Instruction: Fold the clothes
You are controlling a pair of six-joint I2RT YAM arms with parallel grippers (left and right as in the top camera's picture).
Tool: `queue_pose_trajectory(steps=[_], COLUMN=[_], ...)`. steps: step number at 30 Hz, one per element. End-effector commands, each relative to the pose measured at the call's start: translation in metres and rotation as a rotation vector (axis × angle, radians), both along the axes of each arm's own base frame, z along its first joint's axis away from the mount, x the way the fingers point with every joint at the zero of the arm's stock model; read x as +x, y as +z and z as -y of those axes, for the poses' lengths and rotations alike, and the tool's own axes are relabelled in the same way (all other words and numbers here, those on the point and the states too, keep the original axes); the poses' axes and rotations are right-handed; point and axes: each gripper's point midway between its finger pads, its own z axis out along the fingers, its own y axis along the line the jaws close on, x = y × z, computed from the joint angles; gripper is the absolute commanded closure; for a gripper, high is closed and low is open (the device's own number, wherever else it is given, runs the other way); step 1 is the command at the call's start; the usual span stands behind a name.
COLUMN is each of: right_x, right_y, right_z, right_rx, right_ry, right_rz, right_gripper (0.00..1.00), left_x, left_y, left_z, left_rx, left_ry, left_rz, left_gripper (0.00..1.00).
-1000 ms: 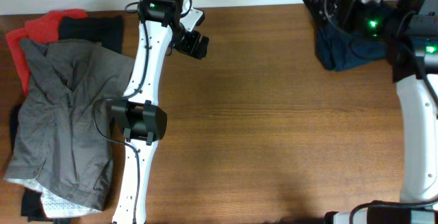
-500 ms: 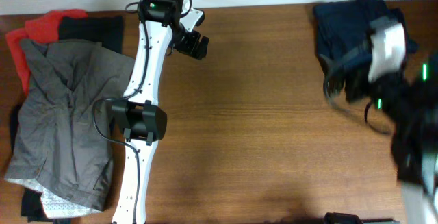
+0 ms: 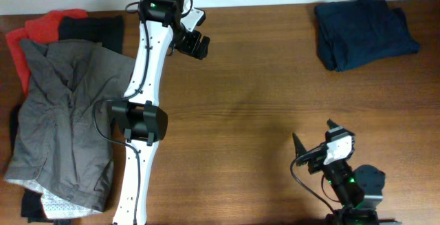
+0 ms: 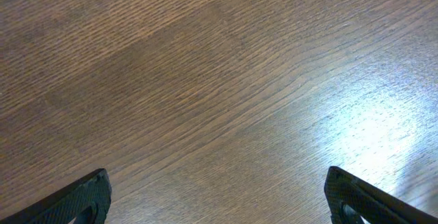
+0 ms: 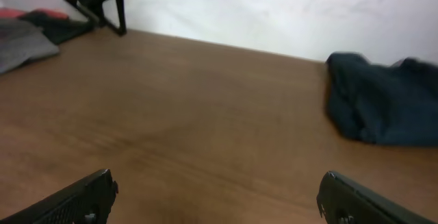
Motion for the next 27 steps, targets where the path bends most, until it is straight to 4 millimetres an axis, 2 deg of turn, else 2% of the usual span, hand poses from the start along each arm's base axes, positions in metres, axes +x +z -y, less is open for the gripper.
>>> queue_pose_trajectory(steps=[1, 4, 11, 27], right_x=[-0.002, -0.004, -0.009, -0.010], right_y=[-0.004, -0.008, 0.021, 0.018], right_z=[-0.001, -0.004, -0.010, -0.015], right_rx=[0.010, 0.010, 0.007, 0.009], right_ry=[-0.018, -0.007, 0.021, 0.042], right_rz=[0.024, 0.032, 0.165, 0.157], right_gripper=[0.01, 0.01, 0.01, 0.01], left_x=[0.003, 0.003, 0.003, 0.002], left_y=[0.026, 0.026, 0.026, 0.026], left_z=[0.001, 0.001, 0.001, 0.001], left_rx=[-0.005, -0.005, -0.005, -0.005], left_ry=[-0.005, -0.005, -0.005, -0.005], left_rz=[0.059, 0.059, 0.059, 0.059], left_gripper=[0.01, 0.01, 0.01, 0.01])
